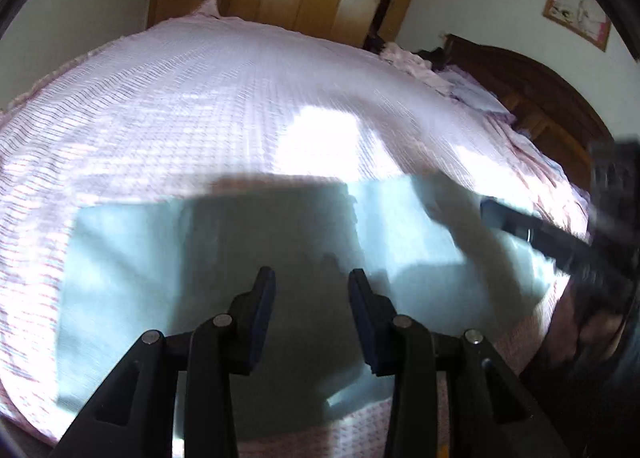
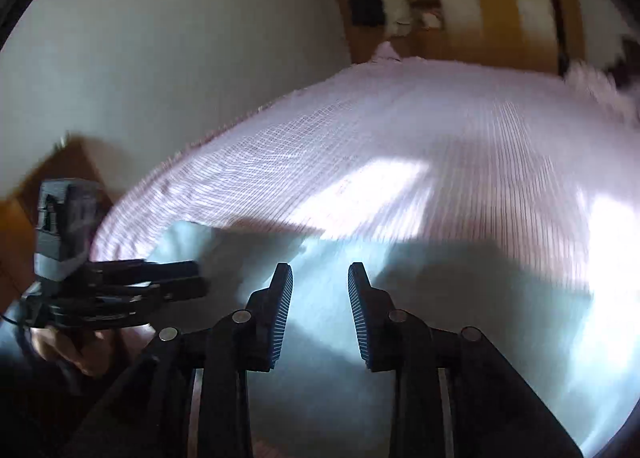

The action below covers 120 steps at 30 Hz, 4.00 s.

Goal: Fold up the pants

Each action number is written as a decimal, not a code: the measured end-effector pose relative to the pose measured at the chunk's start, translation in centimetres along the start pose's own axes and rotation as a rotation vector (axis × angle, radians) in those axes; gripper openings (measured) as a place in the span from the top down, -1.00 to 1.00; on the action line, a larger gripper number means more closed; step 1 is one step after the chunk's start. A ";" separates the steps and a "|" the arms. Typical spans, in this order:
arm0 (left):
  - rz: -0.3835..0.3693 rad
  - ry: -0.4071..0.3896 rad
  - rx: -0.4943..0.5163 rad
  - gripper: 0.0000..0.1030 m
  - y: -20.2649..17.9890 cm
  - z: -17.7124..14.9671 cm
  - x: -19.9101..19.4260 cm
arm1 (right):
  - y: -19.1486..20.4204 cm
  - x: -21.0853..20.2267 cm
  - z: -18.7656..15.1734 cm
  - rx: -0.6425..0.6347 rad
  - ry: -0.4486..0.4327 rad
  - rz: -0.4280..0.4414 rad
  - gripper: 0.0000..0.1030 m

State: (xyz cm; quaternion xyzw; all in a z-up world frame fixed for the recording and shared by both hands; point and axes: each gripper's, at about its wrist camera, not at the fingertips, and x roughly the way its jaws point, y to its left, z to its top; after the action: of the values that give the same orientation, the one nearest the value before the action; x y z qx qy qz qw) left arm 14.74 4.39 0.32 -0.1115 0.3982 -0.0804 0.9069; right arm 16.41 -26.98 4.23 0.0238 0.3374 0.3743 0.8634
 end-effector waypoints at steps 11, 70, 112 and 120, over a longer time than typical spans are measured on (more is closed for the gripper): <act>0.134 -0.035 -0.050 0.88 0.5 -2.1 -1.5 | -3.3 -3.8 -6.9 0.201 -0.036 -0.059 0.75; -0.091 0.203 0.350 0.56 -24.5 -5.7 7.6 | -27.4 -13.1 -12.3 1.089 -0.563 -0.017 -0.04; -0.114 0.111 0.079 0.83 -17.7 -0.6 4.7 | -24.4 -11.4 -7.6 0.869 -0.496 -0.206 0.87; 0.000 0.136 0.073 0.84 -18.6 -4.5 8.0 | -22.7 -10.4 -6.1 0.862 -0.452 -0.293 0.83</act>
State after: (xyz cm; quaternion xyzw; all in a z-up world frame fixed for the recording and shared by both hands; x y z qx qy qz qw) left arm 15.72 -15.98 -3.37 -0.0726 0.4556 -0.1022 0.8813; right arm 21.95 -51.51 -1.25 0.4107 0.2660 0.0613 0.8700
